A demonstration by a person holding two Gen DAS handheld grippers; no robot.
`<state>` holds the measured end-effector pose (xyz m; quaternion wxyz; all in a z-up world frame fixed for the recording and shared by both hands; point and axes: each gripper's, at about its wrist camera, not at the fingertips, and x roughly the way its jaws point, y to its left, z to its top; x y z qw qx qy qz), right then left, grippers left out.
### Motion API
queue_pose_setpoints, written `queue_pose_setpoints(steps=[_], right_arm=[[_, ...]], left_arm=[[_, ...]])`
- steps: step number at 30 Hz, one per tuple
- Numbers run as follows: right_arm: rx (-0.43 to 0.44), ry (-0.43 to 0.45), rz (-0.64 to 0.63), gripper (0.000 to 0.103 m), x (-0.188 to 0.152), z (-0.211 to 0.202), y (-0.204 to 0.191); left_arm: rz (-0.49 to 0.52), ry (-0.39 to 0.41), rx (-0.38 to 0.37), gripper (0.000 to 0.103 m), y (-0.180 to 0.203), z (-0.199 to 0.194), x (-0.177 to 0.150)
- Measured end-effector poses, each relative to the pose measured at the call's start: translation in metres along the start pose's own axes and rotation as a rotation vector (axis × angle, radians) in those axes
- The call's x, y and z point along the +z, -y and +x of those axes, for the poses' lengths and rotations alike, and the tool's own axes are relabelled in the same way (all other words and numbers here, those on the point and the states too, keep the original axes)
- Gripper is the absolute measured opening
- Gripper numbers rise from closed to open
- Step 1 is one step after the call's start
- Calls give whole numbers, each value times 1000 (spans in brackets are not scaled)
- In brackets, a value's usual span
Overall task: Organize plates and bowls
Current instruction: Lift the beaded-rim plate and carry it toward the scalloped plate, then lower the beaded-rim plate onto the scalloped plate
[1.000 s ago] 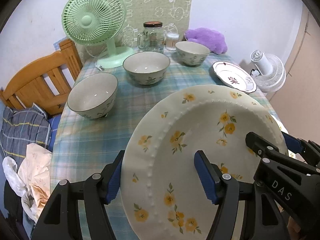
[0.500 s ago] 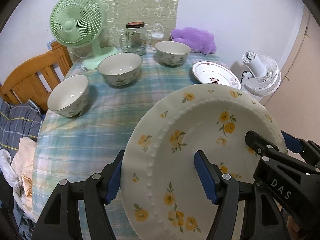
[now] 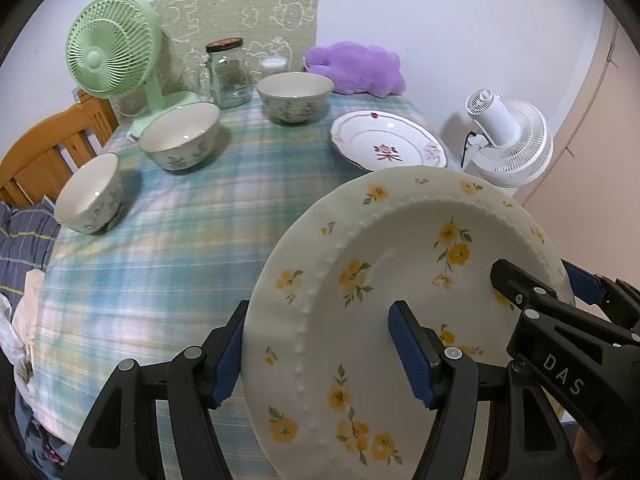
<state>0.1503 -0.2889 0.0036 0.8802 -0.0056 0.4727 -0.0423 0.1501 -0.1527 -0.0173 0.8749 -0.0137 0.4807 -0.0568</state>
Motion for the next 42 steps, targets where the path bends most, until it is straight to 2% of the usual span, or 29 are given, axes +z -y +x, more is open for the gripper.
queue_pose_setpoints(steps=[18, 32, 35, 42], right_arm=[[-21, -90, -21, 65, -10, 42, 81], [-11, -140, -60, 63, -17, 65, 90], [-13, -139, -74, 60, -17, 66, 88], [-8, -156, -79, 56, -17, 72, 86]], left_arm=[[-37, -82, -33, 70, 68, 49, -13], [-75, -127, -33, 71, 72, 74, -28], [-101, -146, -24, 71, 68, 80, -30], [-76, -129, 24, 72, 71, 81, -27]])
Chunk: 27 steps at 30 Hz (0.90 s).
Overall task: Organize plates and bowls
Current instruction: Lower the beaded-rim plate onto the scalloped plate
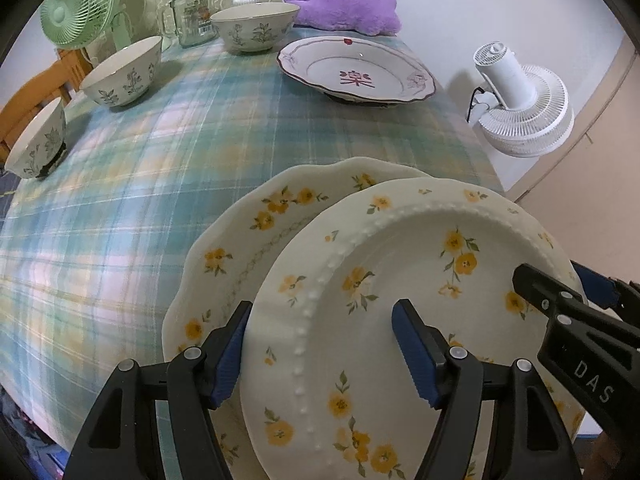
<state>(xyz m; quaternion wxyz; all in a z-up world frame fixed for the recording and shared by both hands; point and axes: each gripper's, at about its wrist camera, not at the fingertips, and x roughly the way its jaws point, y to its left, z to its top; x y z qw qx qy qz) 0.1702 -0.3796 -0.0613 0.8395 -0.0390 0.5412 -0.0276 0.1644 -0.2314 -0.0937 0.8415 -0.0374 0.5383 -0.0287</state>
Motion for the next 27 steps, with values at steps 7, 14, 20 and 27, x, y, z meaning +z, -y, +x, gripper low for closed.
queue_pose_setpoints(steps=[7, 14, 20, 27], right_arm=[[3, -9, 3, 52, 0, 3, -3], [-2, 8, 3, 52, -1, 0, -4], [-11, 5, 12, 51, -3, -11, 3], [12, 1, 34, 23, -6, -13, 0]], left_arm=[[53, 18, 84, 75, 9, 1, 2], [58, -8, 78, 76, 7, 0, 6], [66, -2, 69, 77, 1, -10, 8], [83, -9, 54, 77, -4, -14, 7]])
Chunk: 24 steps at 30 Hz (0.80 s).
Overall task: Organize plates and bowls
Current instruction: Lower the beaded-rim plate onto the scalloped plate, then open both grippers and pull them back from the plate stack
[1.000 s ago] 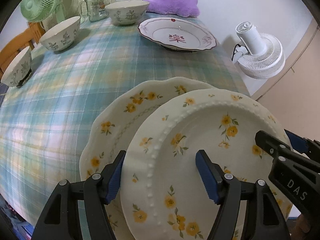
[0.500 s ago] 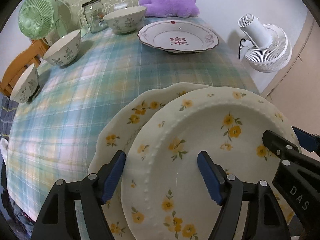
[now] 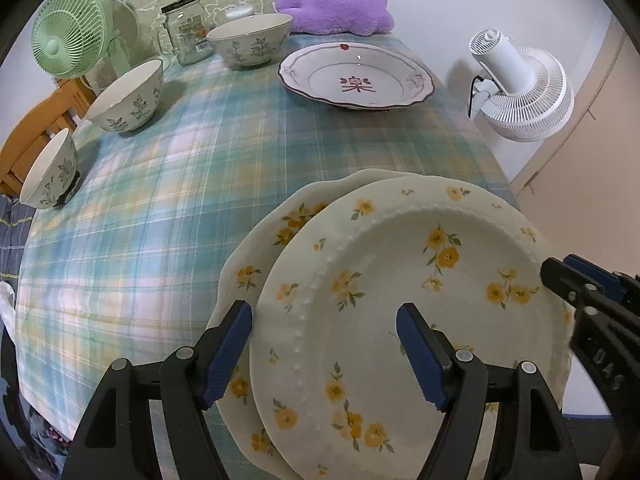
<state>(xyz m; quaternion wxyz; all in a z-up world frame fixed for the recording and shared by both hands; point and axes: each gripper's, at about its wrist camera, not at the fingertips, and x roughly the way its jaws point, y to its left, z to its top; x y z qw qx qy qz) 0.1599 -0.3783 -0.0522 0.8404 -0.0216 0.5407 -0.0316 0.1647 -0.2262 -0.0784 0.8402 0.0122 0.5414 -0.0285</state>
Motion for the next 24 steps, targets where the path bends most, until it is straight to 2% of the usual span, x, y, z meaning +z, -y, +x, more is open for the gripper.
queue_pose_setpoints(steps=[3, 4, 9, 15, 17, 19, 21, 24], right_arm=[[-14, 4, -25, 22, 0, 2, -9], [1, 6, -30, 19, 1, 2, -12], [12, 22, -84, 18, 6, 8, -29], [19, 21, -80, 19, 9, 7, -21], [10, 15, -74, 23, 8, 6, -17], [8, -2, -62, 44, 6, 9, -11], [23, -15, -48, 44, 4, 12, -8], [46, -29, -42, 37, 1, 17, -9]], left_arm=[[-14, -2, -3, 77, -4, -1, 1], [-16, -5, 1, 77, -6, -1, 0], [-30, -12, 9, 77, -9, 0, -2], [-44, -14, 20, 77, -8, 1, 0], [-47, -16, 17, 77, -7, 2, 0], [-41, -18, 21, 77, -6, 2, 0], [-35, -17, 26, 77, -5, 3, 0], [-39, -18, 32, 77, -6, 3, -1]])
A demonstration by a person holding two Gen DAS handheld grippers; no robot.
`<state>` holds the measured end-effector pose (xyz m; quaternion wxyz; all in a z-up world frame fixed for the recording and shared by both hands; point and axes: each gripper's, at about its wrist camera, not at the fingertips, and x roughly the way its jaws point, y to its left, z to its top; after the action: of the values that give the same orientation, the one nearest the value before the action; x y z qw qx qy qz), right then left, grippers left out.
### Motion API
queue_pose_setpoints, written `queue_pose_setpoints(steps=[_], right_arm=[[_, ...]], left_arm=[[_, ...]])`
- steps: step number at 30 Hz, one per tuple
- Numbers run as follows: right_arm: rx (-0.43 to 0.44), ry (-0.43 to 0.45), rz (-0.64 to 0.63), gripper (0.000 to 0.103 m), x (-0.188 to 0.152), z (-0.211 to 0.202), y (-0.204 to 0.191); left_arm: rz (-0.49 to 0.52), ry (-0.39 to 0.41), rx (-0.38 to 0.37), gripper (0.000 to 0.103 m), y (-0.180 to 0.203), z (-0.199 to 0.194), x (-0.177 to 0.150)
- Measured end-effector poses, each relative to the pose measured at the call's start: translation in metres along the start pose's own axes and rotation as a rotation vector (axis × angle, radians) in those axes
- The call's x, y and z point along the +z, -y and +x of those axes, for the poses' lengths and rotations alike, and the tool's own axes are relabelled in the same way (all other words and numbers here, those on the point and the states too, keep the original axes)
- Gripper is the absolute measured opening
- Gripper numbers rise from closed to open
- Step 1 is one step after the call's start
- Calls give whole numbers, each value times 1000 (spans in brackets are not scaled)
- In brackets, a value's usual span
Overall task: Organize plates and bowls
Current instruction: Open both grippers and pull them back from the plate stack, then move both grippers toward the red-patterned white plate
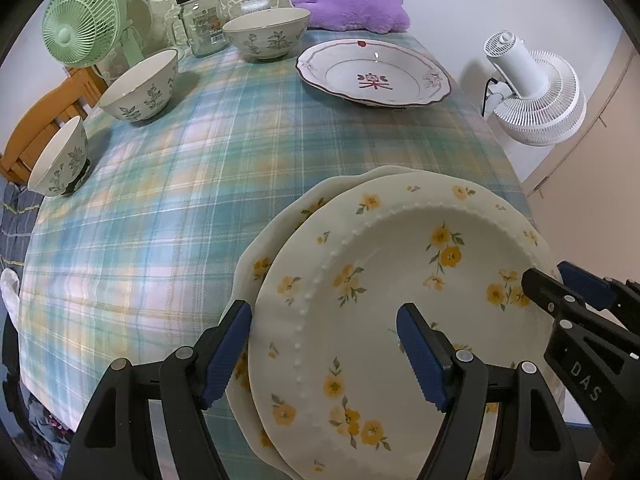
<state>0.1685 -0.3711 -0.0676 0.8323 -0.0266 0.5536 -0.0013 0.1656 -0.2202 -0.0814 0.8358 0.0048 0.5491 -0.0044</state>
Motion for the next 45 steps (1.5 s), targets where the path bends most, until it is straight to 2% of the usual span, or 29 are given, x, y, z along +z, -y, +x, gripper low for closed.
queue_pose_setpoints(steps=[10, 17, 18, 22, 27, 36, 39, 45], right_arm=[[-5, 30, -36, 38, 9, 5, -10], [-24, 9, -37, 40, 13, 5, -15], [-25, 8, -31, 42, 14, 4, -15], [-38, 66, -2, 67, 15, -16, -21], [-74, 103, 25, 68, 18, -40, -35], [-36, 200, 103, 68, 41, -73, -68], [-42, 231, 106, 68, 58, -74, -72], [-50, 231, 86, 69, 90, -64, -68]], left_arm=[[-26, 9, 36, 78, -1, -1, 0], [-23, 16, 15, 79, -6, -8, 0], [-14, 24, 7, 80, -7, -11, 0], [6, 50, -23, 80, -18, -20, 3], [58, 96, -50, 85, -34, -39, 11], [89, 185, -94, 88, -65, -59, 49], [89, 195, -99, 88, -67, -55, 64], [84, 214, -84, 88, -59, -41, 97]])
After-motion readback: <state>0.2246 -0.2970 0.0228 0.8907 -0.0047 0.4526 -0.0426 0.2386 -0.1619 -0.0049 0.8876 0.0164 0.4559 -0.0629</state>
